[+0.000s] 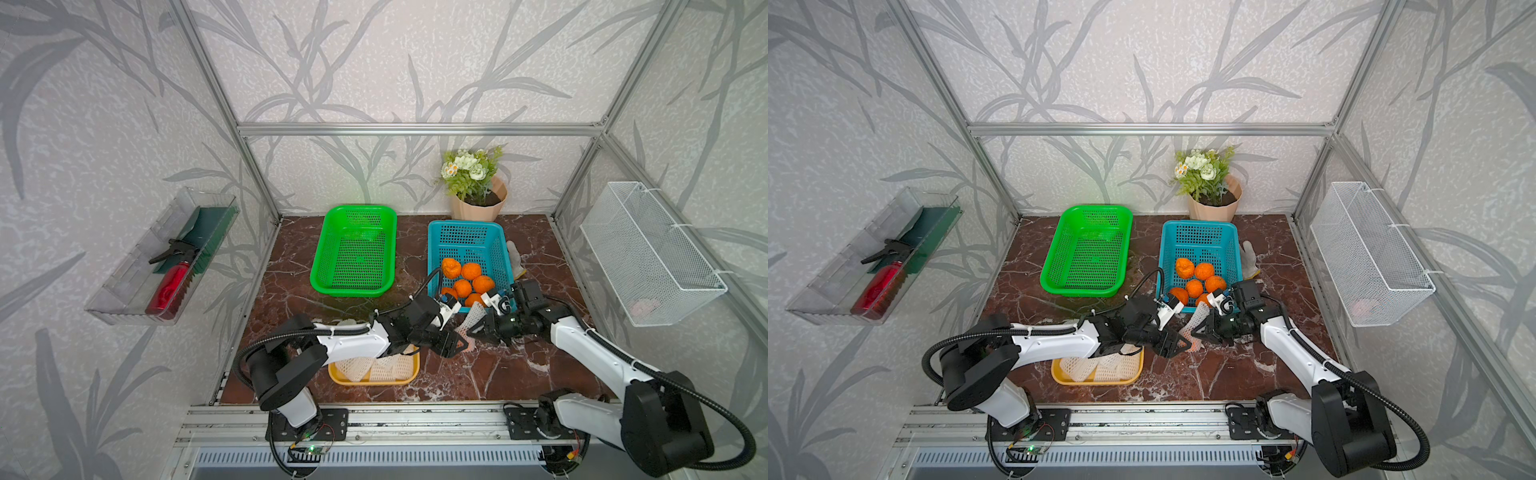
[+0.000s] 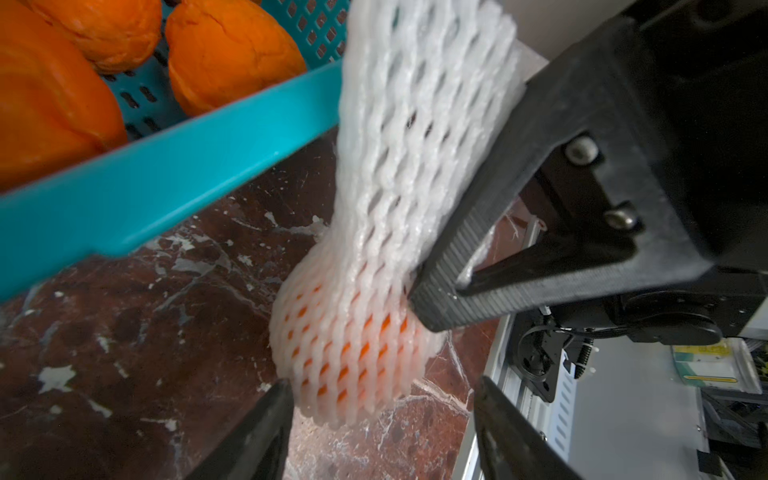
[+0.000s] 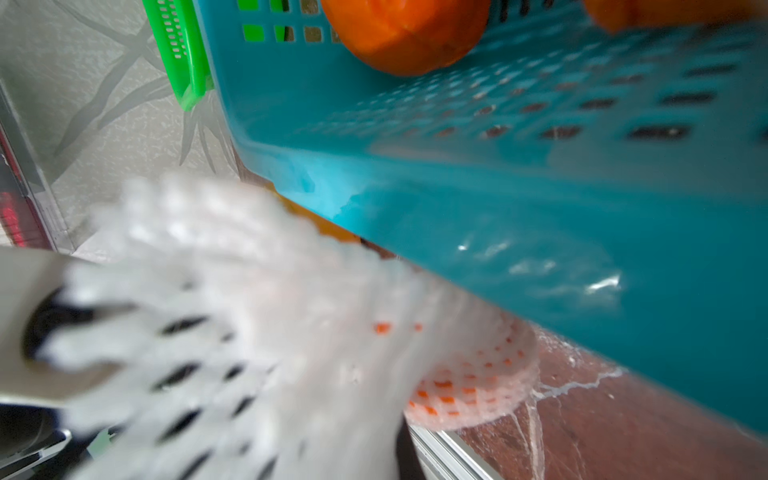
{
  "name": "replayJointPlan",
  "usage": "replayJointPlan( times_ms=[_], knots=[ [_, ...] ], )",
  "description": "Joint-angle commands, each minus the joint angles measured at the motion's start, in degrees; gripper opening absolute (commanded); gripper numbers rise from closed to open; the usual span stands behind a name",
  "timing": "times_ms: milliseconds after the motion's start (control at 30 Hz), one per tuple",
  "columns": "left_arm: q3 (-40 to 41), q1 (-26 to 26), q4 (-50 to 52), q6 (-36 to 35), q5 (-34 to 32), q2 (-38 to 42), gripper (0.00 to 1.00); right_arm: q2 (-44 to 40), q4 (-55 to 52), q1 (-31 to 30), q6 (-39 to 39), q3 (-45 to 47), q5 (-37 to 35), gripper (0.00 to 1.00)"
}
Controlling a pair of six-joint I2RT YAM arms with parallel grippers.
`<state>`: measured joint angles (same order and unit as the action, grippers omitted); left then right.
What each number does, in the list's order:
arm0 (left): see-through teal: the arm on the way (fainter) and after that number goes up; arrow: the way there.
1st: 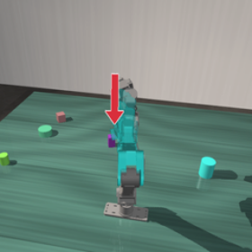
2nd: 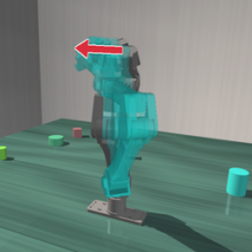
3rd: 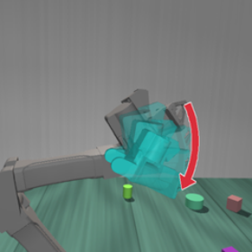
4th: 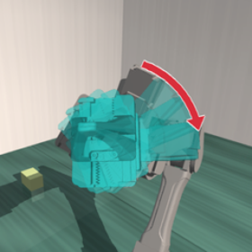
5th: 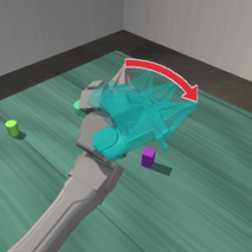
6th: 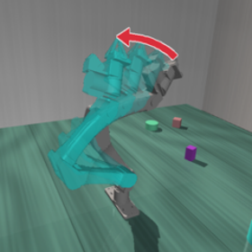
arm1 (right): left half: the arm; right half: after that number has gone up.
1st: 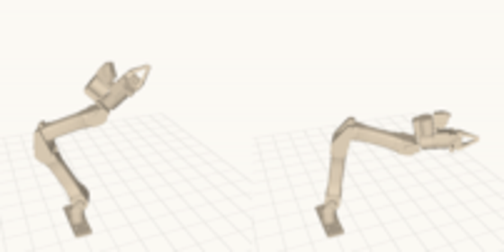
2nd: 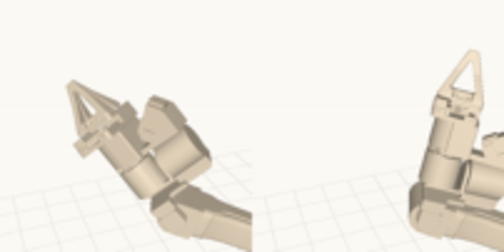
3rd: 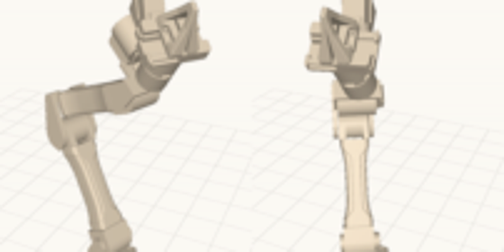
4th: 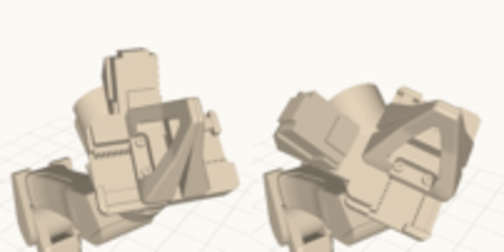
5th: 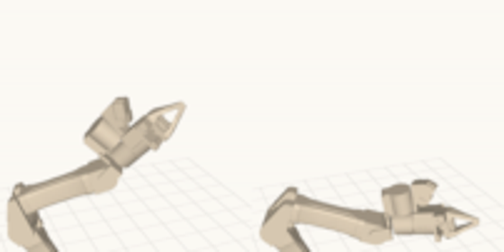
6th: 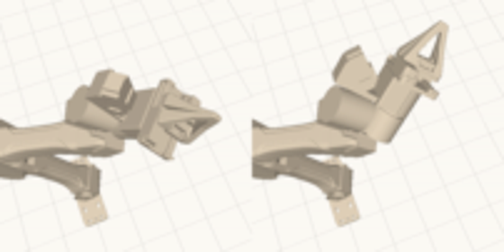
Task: Remove foam nets from oranges
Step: Remove the foam net from the orange.
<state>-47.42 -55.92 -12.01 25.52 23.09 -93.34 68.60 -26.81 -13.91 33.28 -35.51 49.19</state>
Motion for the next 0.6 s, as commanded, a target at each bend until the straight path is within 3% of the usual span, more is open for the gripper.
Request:
replayJointPlan(
  times_ms=[0, 167, 300, 567],
  knots=[
    [-2.6, -0.4, 1.7, -4.4, -4.7, -0.9, 0.68, 0.8, 1.3, 0.2, 1.5, -0.9, 2.3, 0.0],
    [-3.6, -0.7, 1.6, -5.5, -7.4, -1.3, 0.68, 1.4, 2.0, 0.2, 2.3, -0.2, 3.1, 0.0],
    [-4.3, -0.9, 0.5, -5.3, -5.3, -2.6, 0.66, 1.5, 3.4, 0.3, 2.8, 0.2, 3.8, 0.0],
    [-5.3, -1.8, -0.5, -4.8, -2.8, -4.6, 0.38, 1.5, 11.5, 0.5, 11.2, 1.7, 7.3, 0.0]
  ],
)
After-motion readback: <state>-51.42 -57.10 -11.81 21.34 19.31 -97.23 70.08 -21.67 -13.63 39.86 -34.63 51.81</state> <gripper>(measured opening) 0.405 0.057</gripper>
